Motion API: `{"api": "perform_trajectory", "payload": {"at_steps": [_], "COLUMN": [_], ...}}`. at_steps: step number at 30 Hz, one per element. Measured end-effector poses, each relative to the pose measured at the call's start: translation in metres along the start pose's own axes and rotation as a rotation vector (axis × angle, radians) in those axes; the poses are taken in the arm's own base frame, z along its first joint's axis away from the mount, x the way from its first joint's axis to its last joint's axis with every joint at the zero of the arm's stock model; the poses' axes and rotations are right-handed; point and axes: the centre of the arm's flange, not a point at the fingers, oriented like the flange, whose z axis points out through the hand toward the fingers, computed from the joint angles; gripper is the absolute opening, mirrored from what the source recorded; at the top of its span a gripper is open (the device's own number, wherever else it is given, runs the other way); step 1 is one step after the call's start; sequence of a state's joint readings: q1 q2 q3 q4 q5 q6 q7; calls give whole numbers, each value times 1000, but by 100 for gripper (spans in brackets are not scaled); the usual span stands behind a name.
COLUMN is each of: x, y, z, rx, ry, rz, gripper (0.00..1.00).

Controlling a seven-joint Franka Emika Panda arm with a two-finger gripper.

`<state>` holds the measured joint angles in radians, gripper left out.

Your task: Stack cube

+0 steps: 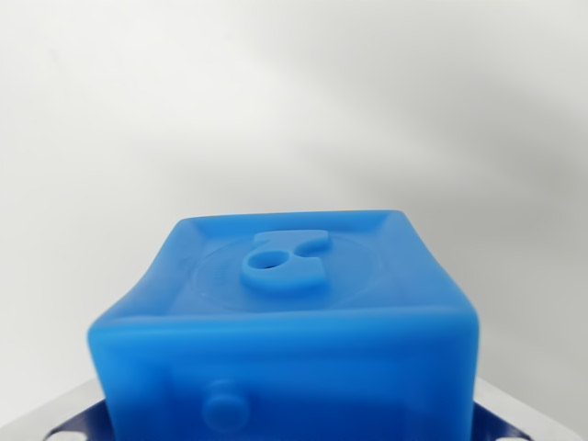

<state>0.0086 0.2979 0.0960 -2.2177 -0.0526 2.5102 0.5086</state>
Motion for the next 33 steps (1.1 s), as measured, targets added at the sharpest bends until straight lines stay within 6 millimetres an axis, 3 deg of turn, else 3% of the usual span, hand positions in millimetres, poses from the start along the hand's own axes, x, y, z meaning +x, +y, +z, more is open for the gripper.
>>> {"api": "perform_trajectory", "payload": {"at_steps": [33], "x": [-29], "y": [56], "z": [-18], "rx": [0], "ry": [-1], "rz": [49], "gripper": [0]}}
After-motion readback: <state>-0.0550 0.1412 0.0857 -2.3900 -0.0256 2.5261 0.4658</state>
